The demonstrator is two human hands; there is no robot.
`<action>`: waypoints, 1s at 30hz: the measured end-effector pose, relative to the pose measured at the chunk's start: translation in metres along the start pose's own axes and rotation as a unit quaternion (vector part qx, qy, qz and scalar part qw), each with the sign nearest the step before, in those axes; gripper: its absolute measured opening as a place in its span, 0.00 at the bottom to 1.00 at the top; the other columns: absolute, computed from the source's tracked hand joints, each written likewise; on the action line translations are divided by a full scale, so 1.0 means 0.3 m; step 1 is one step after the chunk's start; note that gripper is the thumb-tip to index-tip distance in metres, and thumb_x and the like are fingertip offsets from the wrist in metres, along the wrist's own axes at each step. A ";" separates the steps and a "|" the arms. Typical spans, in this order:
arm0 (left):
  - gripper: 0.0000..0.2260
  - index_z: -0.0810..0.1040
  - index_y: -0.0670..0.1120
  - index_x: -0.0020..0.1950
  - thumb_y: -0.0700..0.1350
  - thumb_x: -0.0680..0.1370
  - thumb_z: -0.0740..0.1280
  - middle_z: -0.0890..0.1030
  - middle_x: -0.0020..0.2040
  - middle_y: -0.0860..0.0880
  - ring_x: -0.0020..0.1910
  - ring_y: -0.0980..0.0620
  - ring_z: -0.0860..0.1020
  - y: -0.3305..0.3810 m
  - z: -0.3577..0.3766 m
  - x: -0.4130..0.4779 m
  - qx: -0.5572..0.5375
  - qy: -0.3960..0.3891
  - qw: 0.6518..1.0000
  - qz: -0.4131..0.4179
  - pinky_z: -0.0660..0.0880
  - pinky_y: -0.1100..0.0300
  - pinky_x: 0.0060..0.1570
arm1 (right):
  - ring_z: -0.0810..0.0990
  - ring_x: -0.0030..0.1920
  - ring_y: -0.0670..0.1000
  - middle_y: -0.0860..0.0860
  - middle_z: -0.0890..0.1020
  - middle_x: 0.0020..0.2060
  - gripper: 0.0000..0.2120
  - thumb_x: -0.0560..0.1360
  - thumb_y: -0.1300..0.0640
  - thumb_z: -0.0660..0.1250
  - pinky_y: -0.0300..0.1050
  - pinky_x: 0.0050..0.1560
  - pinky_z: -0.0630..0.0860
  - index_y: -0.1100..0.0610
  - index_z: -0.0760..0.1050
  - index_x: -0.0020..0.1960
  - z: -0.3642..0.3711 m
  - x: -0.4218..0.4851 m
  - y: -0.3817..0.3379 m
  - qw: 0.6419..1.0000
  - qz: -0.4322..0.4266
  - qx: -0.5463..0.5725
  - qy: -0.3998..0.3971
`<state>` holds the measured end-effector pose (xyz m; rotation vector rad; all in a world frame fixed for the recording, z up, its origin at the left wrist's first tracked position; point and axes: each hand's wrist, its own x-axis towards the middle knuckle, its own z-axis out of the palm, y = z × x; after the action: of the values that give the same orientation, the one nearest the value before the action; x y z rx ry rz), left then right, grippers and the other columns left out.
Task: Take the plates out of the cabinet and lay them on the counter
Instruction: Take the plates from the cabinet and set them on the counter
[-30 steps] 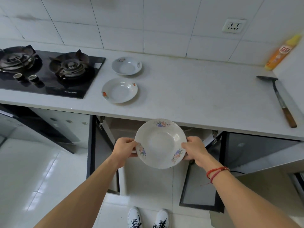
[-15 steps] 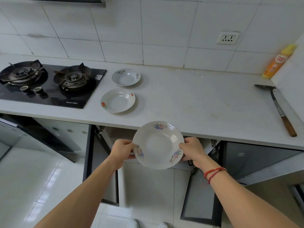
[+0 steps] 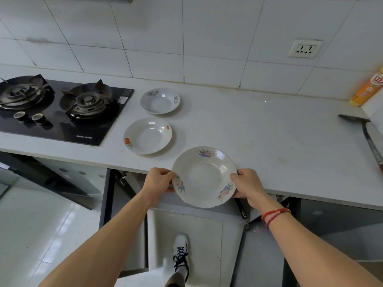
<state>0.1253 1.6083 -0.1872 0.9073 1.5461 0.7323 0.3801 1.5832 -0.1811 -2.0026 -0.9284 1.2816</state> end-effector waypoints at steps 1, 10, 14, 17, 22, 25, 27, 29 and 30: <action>0.07 0.82 0.36 0.45 0.37 0.78 0.66 0.85 0.43 0.39 0.42 0.43 0.86 0.016 0.002 0.040 0.000 -0.003 1.000 -0.001 0.83 0.50 0.41 | 0.87 0.41 0.59 0.59 0.86 0.39 0.09 0.76 0.63 0.62 0.61 0.38 0.84 0.65 0.80 0.45 0.006 0.037 -0.015 1.000 0.001 0.000 0.004; 0.05 0.82 0.36 0.45 0.35 0.77 0.67 0.85 0.44 0.41 0.42 0.45 0.85 0.149 0.010 0.377 0.055 -0.043 0.997 -0.018 0.83 0.54 0.40 | 0.86 0.40 0.58 0.60 0.86 0.39 0.10 0.77 0.63 0.61 0.60 0.38 0.84 0.69 0.79 0.47 0.052 0.303 -0.142 0.999 0.029 -0.016 0.038; 0.06 0.82 0.34 0.46 0.35 0.77 0.67 0.85 0.44 0.40 0.43 0.44 0.85 0.184 0.026 0.475 0.072 -0.051 0.996 -0.028 0.83 0.52 0.45 | 0.86 0.40 0.59 0.60 0.85 0.40 0.10 0.77 0.64 0.61 0.60 0.37 0.85 0.67 0.79 0.46 0.055 0.379 -0.177 0.998 0.043 -0.008 0.045; 0.06 0.82 0.34 0.46 0.35 0.77 0.67 0.85 0.42 0.41 0.41 0.46 0.85 0.193 0.040 0.526 0.079 -0.049 0.995 -0.036 0.83 0.55 0.42 | 0.86 0.41 0.59 0.60 0.85 0.40 0.10 0.77 0.64 0.60 0.60 0.36 0.84 0.66 0.79 0.45 0.054 0.425 -0.199 0.998 0.048 -0.010 0.041; 0.07 0.82 0.40 0.41 0.35 0.78 0.66 0.85 0.40 0.44 0.38 0.50 0.84 0.214 0.073 0.582 0.085 -0.031 0.995 -0.051 0.81 0.62 0.35 | 0.86 0.42 0.59 0.60 0.85 0.41 0.09 0.76 0.64 0.61 0.60 0.36 0.84 0.67 0.79 0.45 0.045 0.506 -0.212 0.998 0.054 -0.023 0.031; 0.07 0.82 0.38 0.41 0.35 0.78 0.66 0.85 0.41 0.43 0.39 0.48 0.84 0.209 0.088 0.597 0.090 -0.028 0.994 -0.058 0.82 0.61 0.37 | 0.86 0.42 0.59 0.60 0.85 0.41 0.09 0.76 0.64 0.61 0.59 0.36 0.85 0.66 0.79 0.44 0.040 0.547 -0.212 0.998 0.056 -0.030 0.016; 0.06 0.83 0.37 0.43 0.36 0.77 0.66 0.85 0.42 0.41 0.40 0.46 0.85 0.204 0.089 0.614 0.090 -0.025 0.994 -0.065 0.83 0.56 0.42 | 0.86 0.42 0.59 0.60 0.85 0.41 0.09 0.76 0.64 0.61 0.60 0.36 0.84 0.65 0.79 0.43 0.040 0.565 -0.215 0.998 0.058 -0.028 0.013; 0.06 0.83 0.37 0.44 0.36 0.77 0.67 0.86 0.42 0.41 0.42 0.45 0.85 0.198 0.094 0.626 0.090 -0.022 0.993 -0.068 0.83 0.52 0.46 | 0.86 0.42 0.59 0.60 0.85 0.41 0.09 0.76 0.64 0.61 0.60 0.37 0.84 0.65 0.79 0.43 0.040 0.579 -0.214 0.998 0.060 -0.028 0.007; 0.06 0.83 0.37 0.44 0.36 0.77 0.67 0.85 0.42 0.41 0.42 0.45 0.85 0.196 0.097 0.629 0.094 -0.021 0.993 -0.068 0.83 0.52 0.46 | 0.86 0.42 0.59 0.60 0.85 0.41 0.09 0.76 0.64 0.61 0.60 0.37 0.84 0.65 0.79 0.44 0.039 0.585 -0.212 0.998 0.062 -0.028 0.005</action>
<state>0.1519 1.7999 -0.2374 0.9385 1.6408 0.4736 0.4058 1.7625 -0.2276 -2.1371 -0.8554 1.3225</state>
